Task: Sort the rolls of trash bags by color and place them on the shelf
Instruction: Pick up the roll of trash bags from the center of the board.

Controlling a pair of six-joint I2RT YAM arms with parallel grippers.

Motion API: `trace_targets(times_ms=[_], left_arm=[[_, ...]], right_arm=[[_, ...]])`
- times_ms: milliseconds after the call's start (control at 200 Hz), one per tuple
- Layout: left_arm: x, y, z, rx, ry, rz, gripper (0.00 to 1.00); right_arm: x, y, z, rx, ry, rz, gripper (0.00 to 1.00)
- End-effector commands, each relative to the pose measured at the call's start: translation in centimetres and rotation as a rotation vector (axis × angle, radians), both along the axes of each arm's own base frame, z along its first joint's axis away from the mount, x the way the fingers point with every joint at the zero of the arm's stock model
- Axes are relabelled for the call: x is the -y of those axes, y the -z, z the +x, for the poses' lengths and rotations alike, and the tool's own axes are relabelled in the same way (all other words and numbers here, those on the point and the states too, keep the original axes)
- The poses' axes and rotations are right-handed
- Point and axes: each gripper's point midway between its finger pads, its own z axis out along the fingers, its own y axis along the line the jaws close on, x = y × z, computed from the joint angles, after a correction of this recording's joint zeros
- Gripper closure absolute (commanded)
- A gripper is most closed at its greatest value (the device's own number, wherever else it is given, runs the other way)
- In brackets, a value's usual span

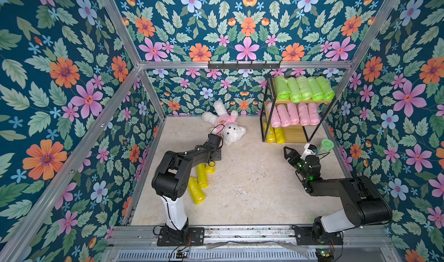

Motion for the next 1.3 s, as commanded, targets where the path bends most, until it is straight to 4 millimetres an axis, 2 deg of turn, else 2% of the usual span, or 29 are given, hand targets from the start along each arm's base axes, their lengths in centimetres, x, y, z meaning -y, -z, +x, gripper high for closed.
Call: trace_targets(times_ms=[0, 130, 195, 275, 450, 595, 650, 790, 975, 1165, 1170, 1185, 1295], left_arm=[[0.1, -0.5, 0.5, 0.025, -0.001, -0.009, 0.45], [0.8, -2.0, 0.6, 0.081, -0.01, -0.086, 0.56], [1.5, -3.8, 0.4, 0.131, -0.012, -0.17, 0.6], [2.8, -6.6, -0.1, 0.202, -0.01, -0.314, 0.62], [5.0, -14.1, -1.5, 0.381, -0.037, -0.707, 0.62], [5.4, -19.1, -3.0, 0.496, -0.08, -0.986, 0.63], [5.4, -20.3, -3.6, 0.52, -0.094, -1.064, 0.63], [5.2, -22.4, -5.0, 0.565, -0.128, -1.205, 0.63], [5.4, -23.3, -6.1, 0.591, -0.138, -1.28, 0.63], [5.6, -23.4, -6.6, 0.605, -0.143, -1.295, 0.63], [5.7, -23.5, -6.6, 0.604, -0.142, -1.295, 0.63], [5.7, -23.5, -6.6, 0.604, -0.14, -1.297, 0.63], [6.1, -23.7, -6.9, 0.611, -0.132, -1.31, 0.63]], right_arm=[[-0.7, -0.1, -0.8, -0.001, -0.018, -0.077, 0.16], [-2.7, -1.3, -2.3, 0.027, -0.077, -0.141, 0.16], [-4.3, -2.3, -3.4, 0.062, -0.126, -0.146, 0.16], [-7.0, -3.9, -5.1, 0.122, -0.217, -0.135, 0.15], [-13.5, -7.6, -8.1, 0.228, -0.416, -0.079, 0.09], [-18.2, -10.0, -9.7, 0.271, -0.509, 0.024, 0.05], [-20.0, -10.4, -10.1, 0.278, -0.536, 0.047, 0.03], [-23.9, -11.1, -10.3, 0.284, -0.605, 0.105, 0.01], [-28.2, -11.5, -10.8, 0.28, -0.711, 0.178, 0.01], [-29.8, -12.8, -11.1, 0.304, -0.755, 0.22, 0.01], [-30.0, -12.0, -11.0, 0.289, -0.756, 0.211, 0.01], [-30.3, -11.4, -10.9, 0.278, -0.759, 0.202, 0.01], [-30.8, -11.1, -10.8, 0.265, -0.771, 0.216, 0.03]])
